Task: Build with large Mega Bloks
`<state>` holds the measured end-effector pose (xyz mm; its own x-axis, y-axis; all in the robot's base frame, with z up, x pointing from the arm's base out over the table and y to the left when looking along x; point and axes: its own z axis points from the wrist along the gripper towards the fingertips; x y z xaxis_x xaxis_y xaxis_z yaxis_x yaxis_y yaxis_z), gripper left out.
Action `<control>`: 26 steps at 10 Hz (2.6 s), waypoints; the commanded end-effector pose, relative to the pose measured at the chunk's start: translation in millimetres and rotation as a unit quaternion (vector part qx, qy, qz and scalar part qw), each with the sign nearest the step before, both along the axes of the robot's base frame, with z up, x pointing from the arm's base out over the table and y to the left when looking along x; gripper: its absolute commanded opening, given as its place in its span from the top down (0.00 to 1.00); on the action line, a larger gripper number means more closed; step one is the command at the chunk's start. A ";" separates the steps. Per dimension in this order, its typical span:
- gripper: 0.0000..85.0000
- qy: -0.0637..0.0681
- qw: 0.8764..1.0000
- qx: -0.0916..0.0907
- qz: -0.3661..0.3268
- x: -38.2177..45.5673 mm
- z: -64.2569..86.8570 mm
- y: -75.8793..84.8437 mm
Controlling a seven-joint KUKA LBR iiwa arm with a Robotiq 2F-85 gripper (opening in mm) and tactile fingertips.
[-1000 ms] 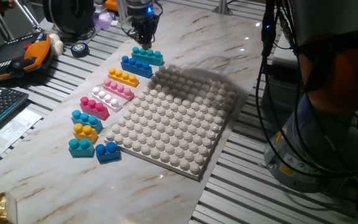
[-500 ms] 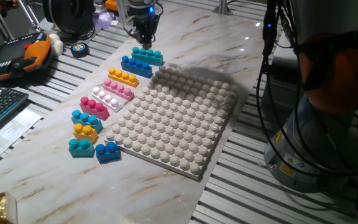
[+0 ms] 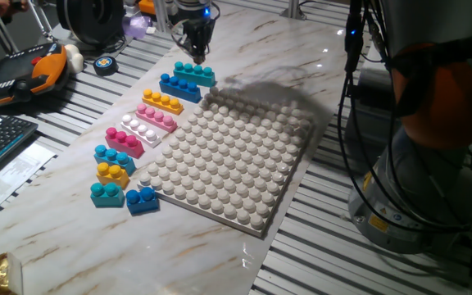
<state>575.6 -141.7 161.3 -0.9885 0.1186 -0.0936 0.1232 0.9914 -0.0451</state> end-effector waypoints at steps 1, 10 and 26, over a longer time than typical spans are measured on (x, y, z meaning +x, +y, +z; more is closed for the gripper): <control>0.99 -0.003 1.000 0.010 0.003 1.2 -3.7 -6.4; 0.42 -0.007 0.998 0.016 0.068 25.7 -25.0 -43.1; 0.40 -0.015 0.988 0.023 0.155 50.3 -82.6 -70.3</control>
<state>625.9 -212.0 78.1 -0.9749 -0.1845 -0.1248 -0.1860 0.9825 0.0004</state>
